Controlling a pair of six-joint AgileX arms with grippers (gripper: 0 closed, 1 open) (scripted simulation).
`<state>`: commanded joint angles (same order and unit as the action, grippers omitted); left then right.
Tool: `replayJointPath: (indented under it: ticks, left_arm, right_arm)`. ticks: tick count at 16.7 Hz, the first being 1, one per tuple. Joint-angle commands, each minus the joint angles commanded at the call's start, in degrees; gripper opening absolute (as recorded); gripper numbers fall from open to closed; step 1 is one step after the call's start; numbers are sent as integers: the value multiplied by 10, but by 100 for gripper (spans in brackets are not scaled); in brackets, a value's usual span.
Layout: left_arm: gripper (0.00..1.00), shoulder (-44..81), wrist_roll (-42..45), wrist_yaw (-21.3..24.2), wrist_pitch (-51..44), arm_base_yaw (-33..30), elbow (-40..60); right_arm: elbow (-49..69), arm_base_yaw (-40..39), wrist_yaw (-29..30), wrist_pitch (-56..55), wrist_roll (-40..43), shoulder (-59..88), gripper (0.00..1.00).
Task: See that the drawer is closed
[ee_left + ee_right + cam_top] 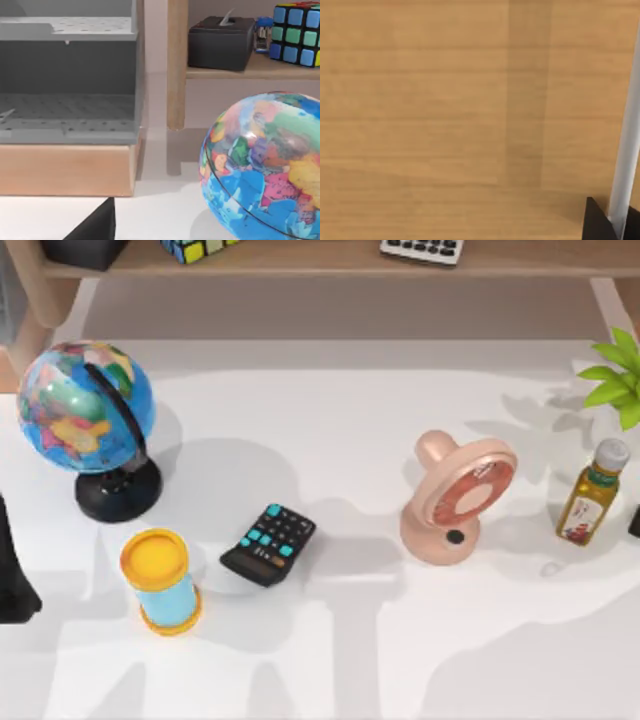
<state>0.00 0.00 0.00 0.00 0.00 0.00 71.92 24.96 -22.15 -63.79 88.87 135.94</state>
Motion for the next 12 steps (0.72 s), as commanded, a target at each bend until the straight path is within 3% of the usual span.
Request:
replayJointPath:
  ticks: [2, 12]
  left_arm:
    - [100, 0, 0, 0, 0, 0, 0]
    - [100, 0, 0, 0, 0, 0, 0]
  right_arm:
    - [0, 0, 0, 0, 0, 0, 0]
    - [0, 0, 0, 0, 0, 0, 75]
